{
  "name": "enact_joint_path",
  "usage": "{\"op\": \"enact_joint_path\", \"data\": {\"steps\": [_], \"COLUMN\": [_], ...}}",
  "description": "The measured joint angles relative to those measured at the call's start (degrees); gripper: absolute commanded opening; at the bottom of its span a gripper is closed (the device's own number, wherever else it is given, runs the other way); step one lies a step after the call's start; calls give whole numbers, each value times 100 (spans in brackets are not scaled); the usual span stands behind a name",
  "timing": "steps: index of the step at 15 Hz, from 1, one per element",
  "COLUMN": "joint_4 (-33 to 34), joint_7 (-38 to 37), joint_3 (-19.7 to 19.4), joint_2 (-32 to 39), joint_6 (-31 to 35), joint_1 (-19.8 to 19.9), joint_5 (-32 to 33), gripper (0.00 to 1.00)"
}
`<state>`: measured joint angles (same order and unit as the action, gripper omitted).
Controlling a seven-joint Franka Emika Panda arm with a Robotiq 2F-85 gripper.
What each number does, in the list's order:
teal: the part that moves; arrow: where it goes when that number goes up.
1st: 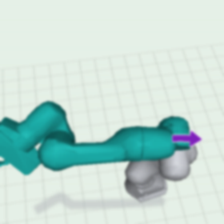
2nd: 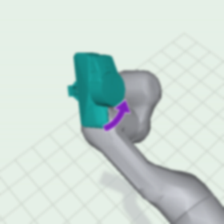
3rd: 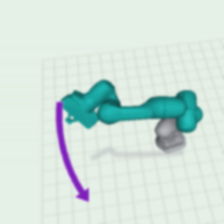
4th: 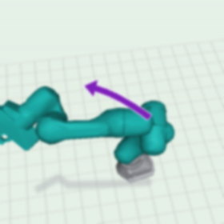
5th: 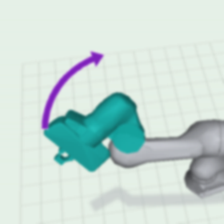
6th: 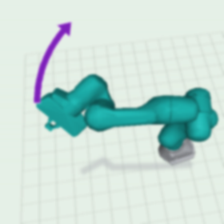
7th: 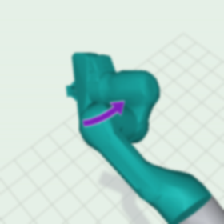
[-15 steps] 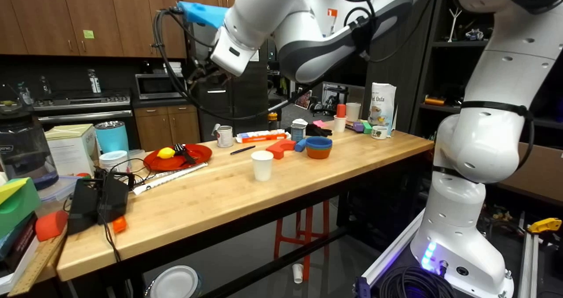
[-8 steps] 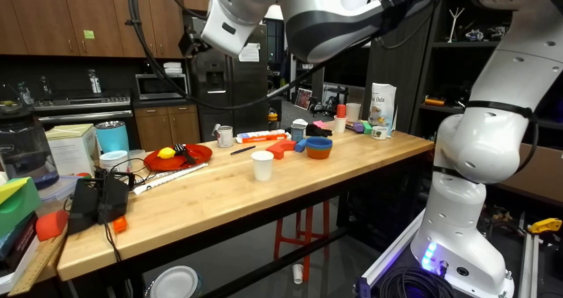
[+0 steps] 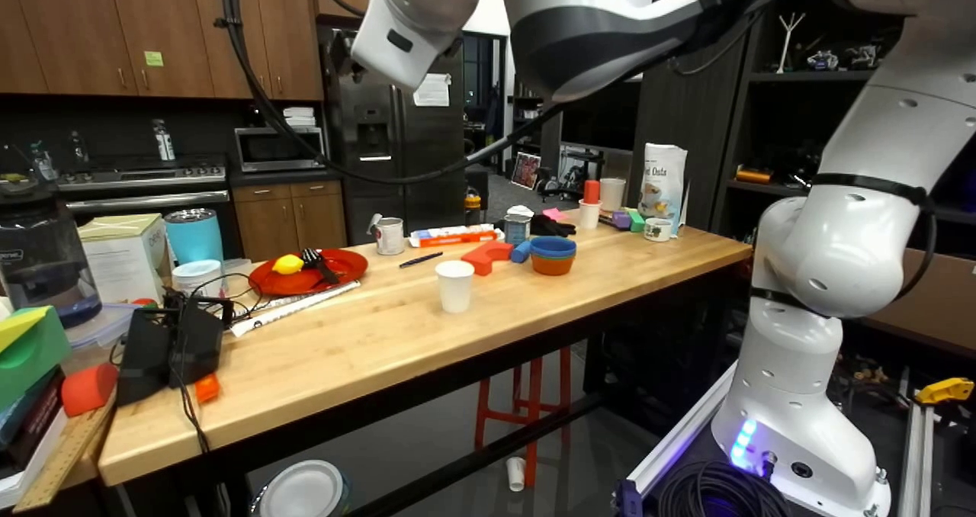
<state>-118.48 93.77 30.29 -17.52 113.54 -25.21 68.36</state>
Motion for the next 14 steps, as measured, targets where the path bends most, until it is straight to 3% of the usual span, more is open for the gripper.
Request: {"op": "enact_joint_path", "data": {"steps": [7,14], "joint_4": [-5,-97], "joint_7": [-88,-72], "joint_3": [23,-387], "joint_2": [-6,-242], "joint_6": [-384,-83], "joint_1": [-68,-68], "joint_5": [257,347], "gripper": [100,100]}}
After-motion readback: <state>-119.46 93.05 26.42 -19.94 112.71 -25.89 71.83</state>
